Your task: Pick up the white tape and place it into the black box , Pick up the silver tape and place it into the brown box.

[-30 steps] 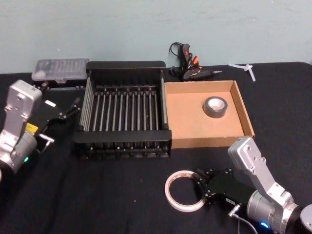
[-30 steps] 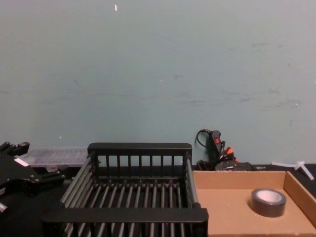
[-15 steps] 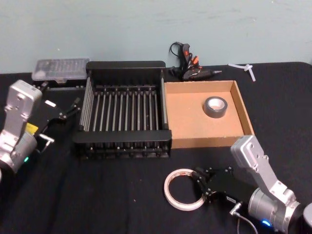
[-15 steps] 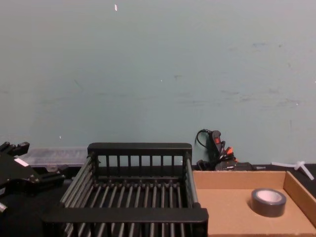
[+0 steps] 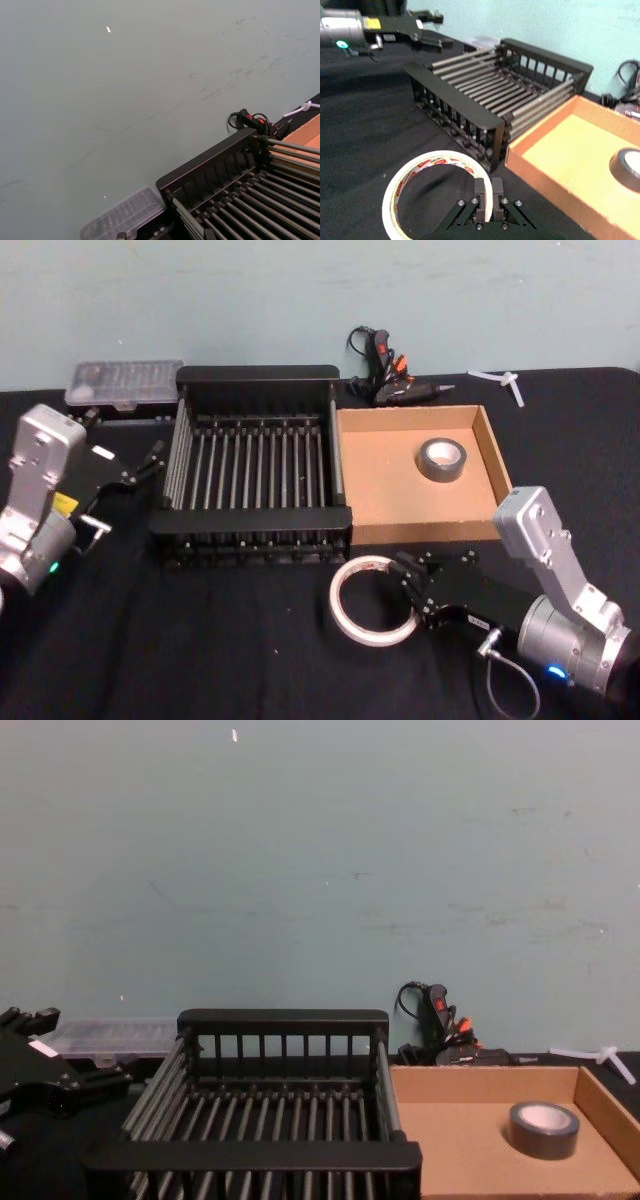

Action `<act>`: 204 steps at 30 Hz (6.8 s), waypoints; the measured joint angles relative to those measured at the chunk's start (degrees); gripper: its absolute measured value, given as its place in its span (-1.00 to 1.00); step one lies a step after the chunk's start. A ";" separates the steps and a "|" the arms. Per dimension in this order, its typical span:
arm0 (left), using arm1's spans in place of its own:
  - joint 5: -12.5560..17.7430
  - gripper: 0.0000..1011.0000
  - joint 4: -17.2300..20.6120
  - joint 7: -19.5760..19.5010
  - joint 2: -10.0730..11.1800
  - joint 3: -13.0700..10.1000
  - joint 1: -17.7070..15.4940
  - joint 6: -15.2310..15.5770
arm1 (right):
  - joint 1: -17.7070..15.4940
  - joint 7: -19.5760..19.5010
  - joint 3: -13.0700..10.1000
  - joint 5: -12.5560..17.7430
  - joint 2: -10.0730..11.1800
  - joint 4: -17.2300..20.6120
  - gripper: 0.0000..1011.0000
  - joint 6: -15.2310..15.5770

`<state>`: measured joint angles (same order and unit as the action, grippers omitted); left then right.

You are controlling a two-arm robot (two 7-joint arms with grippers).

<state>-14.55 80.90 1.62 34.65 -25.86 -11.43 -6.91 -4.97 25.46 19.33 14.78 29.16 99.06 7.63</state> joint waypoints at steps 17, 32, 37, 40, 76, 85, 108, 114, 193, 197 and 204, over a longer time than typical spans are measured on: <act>0.00 0.98 0.00 0.00 0.00 0.00 0.00 0.00 | 4.83 0.68 1.22 2.07 0.09 0.71 -0.82 -3.30; 0.00 0.98 0.00 0.00 0.00 0.00 0.00 0.00 | 14.69 -0.85 3.68 1.84 -5.82 -6.89 -0.82 -4.02; 0.00 0.98 0.00 0.00 0.00 0.00 0.00 0.00 | 18.90 -1.02 4.79 1.35 -8.41 -11.33 -0.82 -4.55; 0.00 0.98 0.00 0.00 0.00 0.00 0.00 0.00 | 21.18 -1.18 5.45 0.85 -9.84 -14.06 -0.82 -4.99; 0.00 0.98 0.00 0.00 0.00 0.00 0.00 0.00 | 34.16 -5.47 7.38 -5.68 -23.85 -41.80 -0.82 -8.25; 0.00 0.98 0.00 0.00 0.00 0.00 0.00 0.00 | 34.15 -5.43 7.40 -5.66 -23.74 -41.60 -0.82 -8.21; 0.00 0.98 0.00 0.00 0.00 -0.01 0.00 0.00 | 34.06 -5.35 7.40 -5.49 -23.63 -41.38 0.33 -8.14; 0.00 0.98 0.00 0.00 0.00 0.00 0.00 0.00 | 34.06 -5.35 7.40 -5.46 -23.63 -41.35 0.73 -8.15; 0.00 0.98 0.00 0.00 0.00 0.00 0.00 0.00 | 16.71 -16.75 -10.79 -7.33 -17.15 -23.05 0.98 -5.45; 0.00 0.98 0.00 0.00 0.00 0.00 0.00 0.00 | 16.72 -16.74 -10.74 -7.32 -17.12 -23.05 0.98 -5.45; 0.00 0.98 0.00 0.00 0.00 0.00 0.00 0.00 | 16.75 -16.70 -10.66 -7.30 -17.08 -23.03 0.98 -5.45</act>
<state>-14.55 80.90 1.62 34.64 -25.86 -11.43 -6.91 11.78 8.76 8.66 7.48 12.08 76.04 2.18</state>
